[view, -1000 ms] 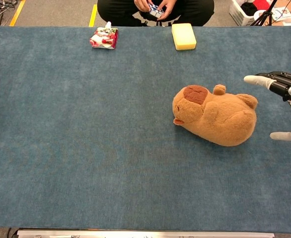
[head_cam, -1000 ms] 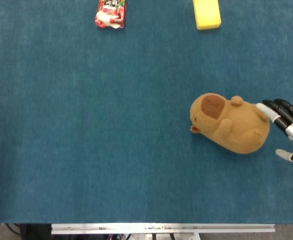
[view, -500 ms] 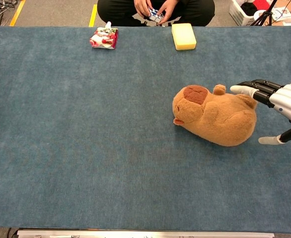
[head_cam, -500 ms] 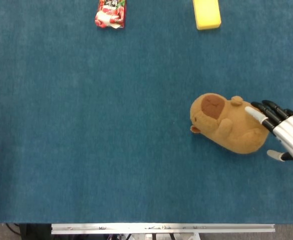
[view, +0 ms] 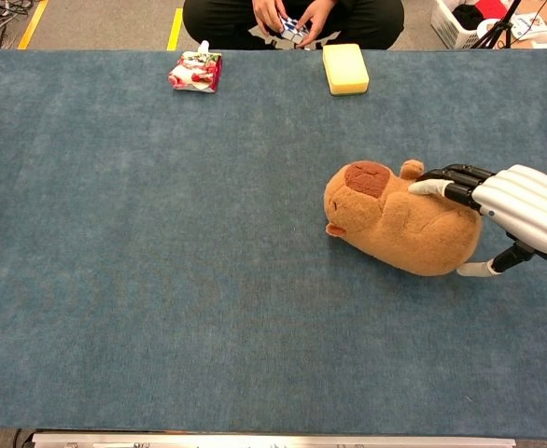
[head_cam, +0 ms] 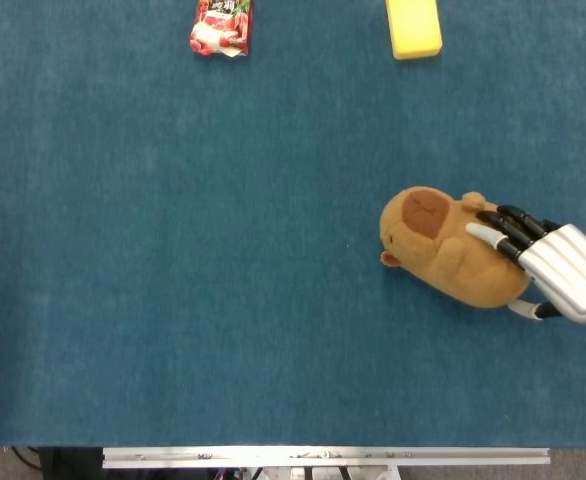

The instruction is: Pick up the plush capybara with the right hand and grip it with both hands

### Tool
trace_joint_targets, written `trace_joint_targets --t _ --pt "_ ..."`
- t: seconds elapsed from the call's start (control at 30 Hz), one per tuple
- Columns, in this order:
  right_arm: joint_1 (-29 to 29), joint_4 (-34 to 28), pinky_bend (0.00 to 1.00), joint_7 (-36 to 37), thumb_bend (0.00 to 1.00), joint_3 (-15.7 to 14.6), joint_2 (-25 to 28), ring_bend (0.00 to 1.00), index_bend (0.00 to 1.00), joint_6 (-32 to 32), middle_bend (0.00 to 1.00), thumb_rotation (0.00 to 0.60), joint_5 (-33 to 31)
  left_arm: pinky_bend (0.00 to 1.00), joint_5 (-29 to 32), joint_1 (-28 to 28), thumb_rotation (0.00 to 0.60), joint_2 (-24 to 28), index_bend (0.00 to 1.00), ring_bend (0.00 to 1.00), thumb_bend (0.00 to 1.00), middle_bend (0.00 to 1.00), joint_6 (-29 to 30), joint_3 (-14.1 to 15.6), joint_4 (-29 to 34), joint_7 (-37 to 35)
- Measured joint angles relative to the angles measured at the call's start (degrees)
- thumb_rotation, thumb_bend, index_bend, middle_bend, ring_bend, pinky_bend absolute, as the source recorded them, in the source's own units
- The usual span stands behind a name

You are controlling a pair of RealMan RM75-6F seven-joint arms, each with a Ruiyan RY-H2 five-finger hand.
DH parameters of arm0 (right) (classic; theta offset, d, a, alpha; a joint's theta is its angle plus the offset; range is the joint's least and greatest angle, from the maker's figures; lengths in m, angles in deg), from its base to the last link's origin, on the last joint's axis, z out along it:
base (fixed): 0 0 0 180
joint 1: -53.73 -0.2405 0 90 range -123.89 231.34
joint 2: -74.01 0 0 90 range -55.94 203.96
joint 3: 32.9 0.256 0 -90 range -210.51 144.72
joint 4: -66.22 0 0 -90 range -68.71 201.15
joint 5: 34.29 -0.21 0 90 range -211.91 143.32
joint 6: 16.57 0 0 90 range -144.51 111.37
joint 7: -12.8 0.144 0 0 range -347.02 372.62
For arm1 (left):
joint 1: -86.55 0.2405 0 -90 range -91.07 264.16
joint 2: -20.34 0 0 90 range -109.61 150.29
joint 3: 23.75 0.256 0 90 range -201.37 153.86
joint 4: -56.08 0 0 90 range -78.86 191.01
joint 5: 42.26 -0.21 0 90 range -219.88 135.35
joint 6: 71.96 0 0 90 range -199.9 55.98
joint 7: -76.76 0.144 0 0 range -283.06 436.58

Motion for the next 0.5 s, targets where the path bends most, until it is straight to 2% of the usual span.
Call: trace_joint_targets --t 0.17,0.23,0.33,0.5 --pt "0.19 2.64 0.67 -0.13 0.00 0.53 -2.72 0.45 0.41 1.73 0.44 0.600 -0.16 0.12 0.00 0.07 0.600 0.03 0.20 0.00 0.00 0.05 -0.19 0.15 -0.07 -0.08" --pt "0.35 4.25 0.70 -0.12 0.00 0.73 -4.13 0.53 0.51 2.76 0.51 0.600 -0.06 0.12 0.06 0.08 0.600 0.04 0.20 0.00 0.00 0.05 -0.27 0.16 -0.05 -0.07" --pt "0.50 6.24 0.72 -0.01 0.00 0.96 -5.87 0.59 0.60 3.90 0.58 0.600 0.02 0.12 0.07 0.07 0.600 0.06 0.20 0.00 0.00 0.06 -0.32 0.14 -0.03 -0.10" --pt "0.74 8.03 0.77 0.69 0.00 1.21 -7.39 0.66 0.68 6.11 0.65 0.600 0.35 0.13 0.13 0.10 0.600 0.03 0.20 0.00 0.00 0.06 -0.36 0.13 -0.05 -0.16"
